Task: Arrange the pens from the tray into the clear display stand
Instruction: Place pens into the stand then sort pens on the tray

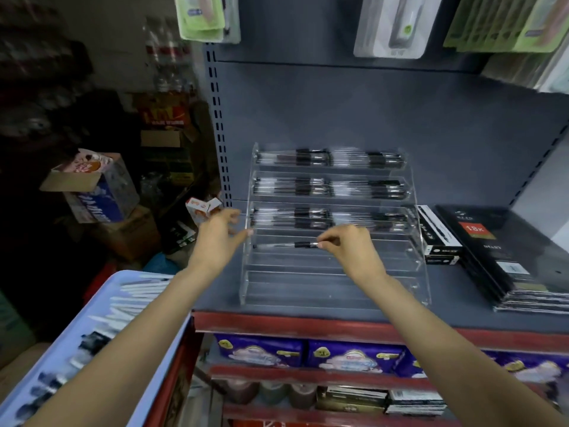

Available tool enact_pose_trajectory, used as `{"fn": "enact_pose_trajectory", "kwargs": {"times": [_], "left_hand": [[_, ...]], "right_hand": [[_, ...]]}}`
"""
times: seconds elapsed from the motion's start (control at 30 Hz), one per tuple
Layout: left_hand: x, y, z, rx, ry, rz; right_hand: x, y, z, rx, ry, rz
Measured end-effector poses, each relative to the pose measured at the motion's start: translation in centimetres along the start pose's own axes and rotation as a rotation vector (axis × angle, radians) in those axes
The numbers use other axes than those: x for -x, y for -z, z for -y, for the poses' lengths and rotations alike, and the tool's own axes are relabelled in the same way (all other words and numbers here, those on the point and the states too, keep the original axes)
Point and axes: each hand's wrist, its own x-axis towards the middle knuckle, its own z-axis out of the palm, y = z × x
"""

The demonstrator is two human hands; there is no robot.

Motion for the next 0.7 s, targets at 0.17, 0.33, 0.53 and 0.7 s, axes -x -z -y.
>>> {"fn": "enact_pose_trajectory", "kwargs": {"times": [0.17, 0.33, 0.53, 0.7], "left_hand": [[0.3, 0.2, 2.1, 0.137, -0.026, 0.116], [0.4, 0.3, 3.2, 0.252, -0.063, 0.163], [0.8, 0.9, 3.5, 0.278, -0.065, 0.231], [2.2, 2.0, 3.4, 0.281, -0.07, 0.233]], "right_hand": [[0.4, -1.6, 1.3, 0.138, -0.106, -0.069], [-0.2, -1.8, 2.6, 0.185, -0.231, -0.027], [-0.9, -2.4, 3.2, 0.191, -0.366, 0.019], [-0.3, -2.8, 4.3, 0.096, -0.311, 0.032]]}}
